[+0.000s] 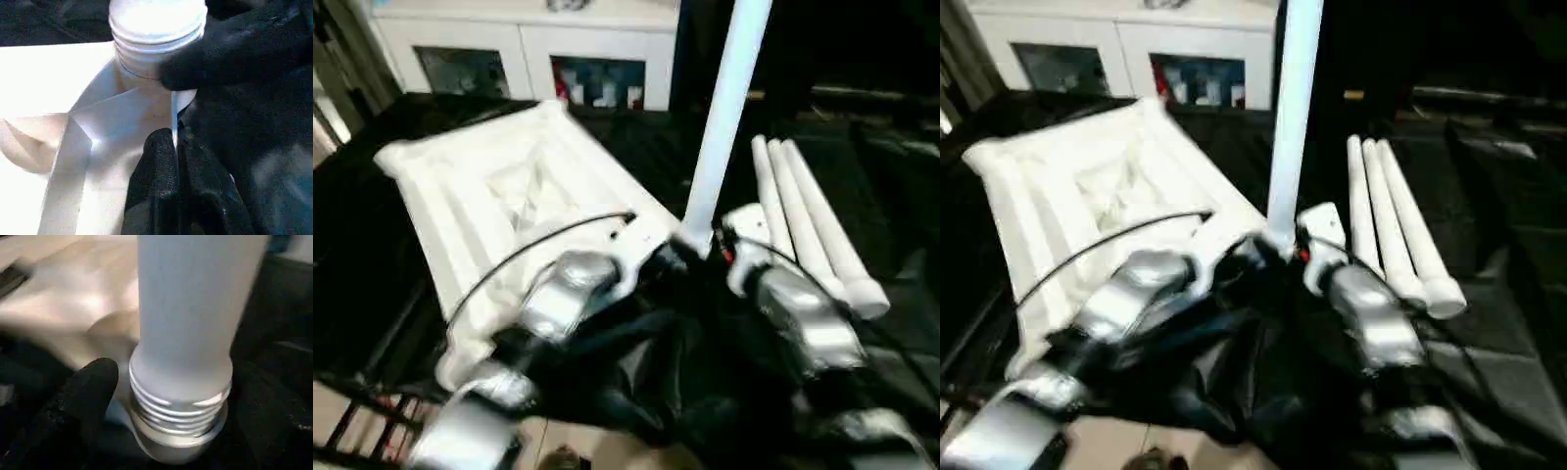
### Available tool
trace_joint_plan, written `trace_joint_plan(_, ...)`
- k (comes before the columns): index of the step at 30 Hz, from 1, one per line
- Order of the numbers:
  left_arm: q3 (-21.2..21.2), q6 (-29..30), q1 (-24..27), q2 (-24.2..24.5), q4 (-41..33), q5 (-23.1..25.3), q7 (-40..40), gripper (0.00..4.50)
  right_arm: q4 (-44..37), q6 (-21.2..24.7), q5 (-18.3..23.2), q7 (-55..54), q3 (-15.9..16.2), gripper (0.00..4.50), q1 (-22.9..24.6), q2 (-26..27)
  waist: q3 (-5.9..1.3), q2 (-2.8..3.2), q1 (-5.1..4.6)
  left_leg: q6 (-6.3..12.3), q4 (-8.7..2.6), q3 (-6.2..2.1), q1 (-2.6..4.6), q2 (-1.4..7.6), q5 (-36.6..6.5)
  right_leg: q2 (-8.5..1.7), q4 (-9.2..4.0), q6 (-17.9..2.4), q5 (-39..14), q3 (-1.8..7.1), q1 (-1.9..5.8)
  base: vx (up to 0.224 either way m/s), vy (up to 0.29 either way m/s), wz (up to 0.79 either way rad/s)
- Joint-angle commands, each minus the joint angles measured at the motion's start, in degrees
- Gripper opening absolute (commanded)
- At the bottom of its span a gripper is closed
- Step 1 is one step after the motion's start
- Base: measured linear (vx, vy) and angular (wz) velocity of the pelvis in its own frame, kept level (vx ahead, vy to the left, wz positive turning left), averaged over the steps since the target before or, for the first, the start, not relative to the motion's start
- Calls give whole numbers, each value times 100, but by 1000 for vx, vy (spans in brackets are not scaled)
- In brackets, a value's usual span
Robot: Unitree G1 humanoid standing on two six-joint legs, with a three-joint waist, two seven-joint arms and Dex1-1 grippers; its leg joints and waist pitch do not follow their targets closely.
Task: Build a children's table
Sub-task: Rotate leg to tighten
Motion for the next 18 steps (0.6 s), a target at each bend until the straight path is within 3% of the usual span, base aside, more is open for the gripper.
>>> trace_joint_plan(1,-287,-466,96,37,-520,-391,-848,0,-425,109,154,688,236,391,90,-203,-404,-83,1,521,-352,-95,71,291,-865,-538,-498,-1012,-1180,315,315,0,0,0)
trace_joint_plan(4,-380,-442,176,283,-722,-402,-1197,0,-667,258,230,1237,309,391,208,-558,-408,-74,68,526,-362,-104,75,329,-879,-534,-469,-1060,-1121,312,309,0,0,0)
trace_joint_plan(11,-450,-440,284,634,-938,-462,-1769,0,-925,363,301,1817,455,391,261,-953,-393,-90,77,493,-367,-99,58,312,-847,-535,-479,-1056,-1185,311,309,0,0,0)
trace_joint_plan(12,-443,-457,280,650,-912,-442,-1776,0,-925,351,270,1855,487,364,260,-980,-397,-91,78,493,-364,-99,59,311,-817,-538,-477,-1046,-1178,309,311,0,0,0)
trace_joint_plan(14,-425,-485,261,663,-860,-416,-1770,0,-887,346,256,1860,510,364,236,-965,-396,-95,76,492,-364,-98,57,308,-809,-537,-478,-1047,-1181,307,310,0,0,0)
trace_joint_plan(18,-399,-474,240,664,-836,-419,-1755,0,-871,381,265,1845,521,318,212,-893,-396,-96,59,486,-366,-100,56,309,-799,-533,-477,-1055,-1178,303,308,0,0,0)
